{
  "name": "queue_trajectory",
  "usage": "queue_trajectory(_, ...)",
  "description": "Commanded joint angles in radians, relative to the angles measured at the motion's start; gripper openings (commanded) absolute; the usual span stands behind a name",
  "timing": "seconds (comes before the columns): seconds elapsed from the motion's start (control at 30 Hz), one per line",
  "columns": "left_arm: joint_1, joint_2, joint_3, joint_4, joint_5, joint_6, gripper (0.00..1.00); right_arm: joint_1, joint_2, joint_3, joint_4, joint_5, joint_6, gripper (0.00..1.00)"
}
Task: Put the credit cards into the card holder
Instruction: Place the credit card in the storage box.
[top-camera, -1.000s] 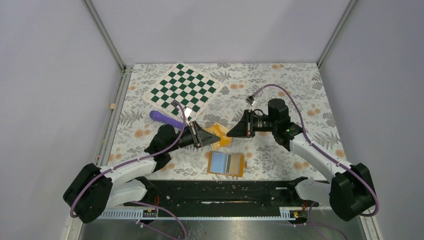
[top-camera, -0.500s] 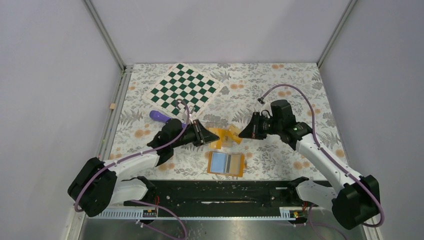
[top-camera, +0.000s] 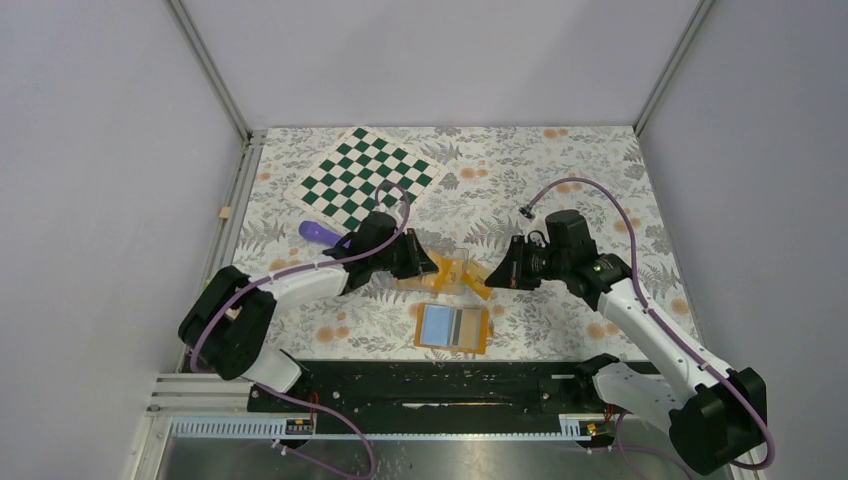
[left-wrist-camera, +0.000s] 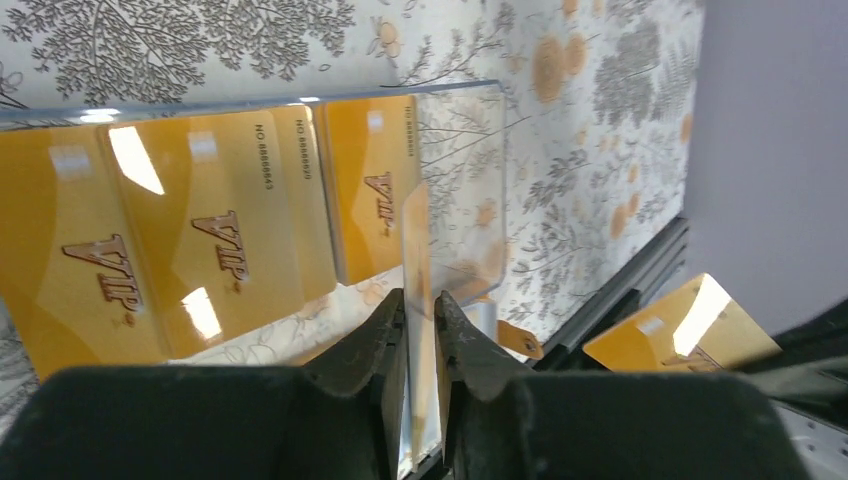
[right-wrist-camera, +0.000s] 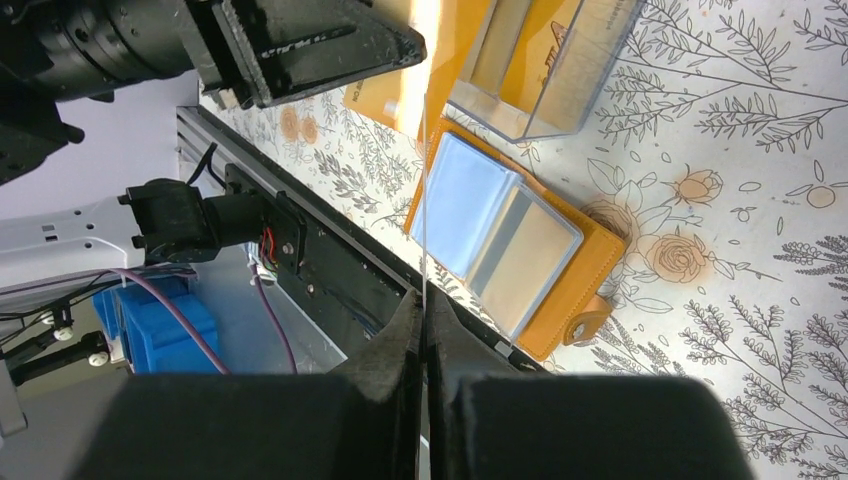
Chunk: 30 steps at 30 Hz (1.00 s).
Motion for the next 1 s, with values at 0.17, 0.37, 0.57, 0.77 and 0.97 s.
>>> queue_trajectory(0.17, 0.005, 0.073, 0.179, -0.179, -0.059, 0.159, 0.33, -0.004, -0.033, -0.031, -0.01, -0.032, -0.025, 0.0)
queue_trajectory(0.37, 0.004, 0.027, 0.203, -0.262, -0.077, 0.192, 0.5, -0.004, -0.038, -0.042, -0.01, -0.037, -0.025, 0.0)
queue_trajectory(0.57, 0.002, -0.099, 0.166, -0.298, -0.079, 0.187, 0.53, -0.004, -0.04, -0.049, -0.003, -0.066, -0.024, 0.0)
queue_trajectory(0.77, -0.005, -0.259, 0.002, -0.03, 0.1, 0.022, 0.53, -0.004, -0.061, -0.095, 0.084, -0.12, 0.066, 0.0)
queue_trajectory(0.97, -0.053, -0.332, -0.189, 0.323, 0.146, -0.232, 0.53, -0.005, -0.13, -0.188, 0.295, -0.12, 0.31, 0.0)
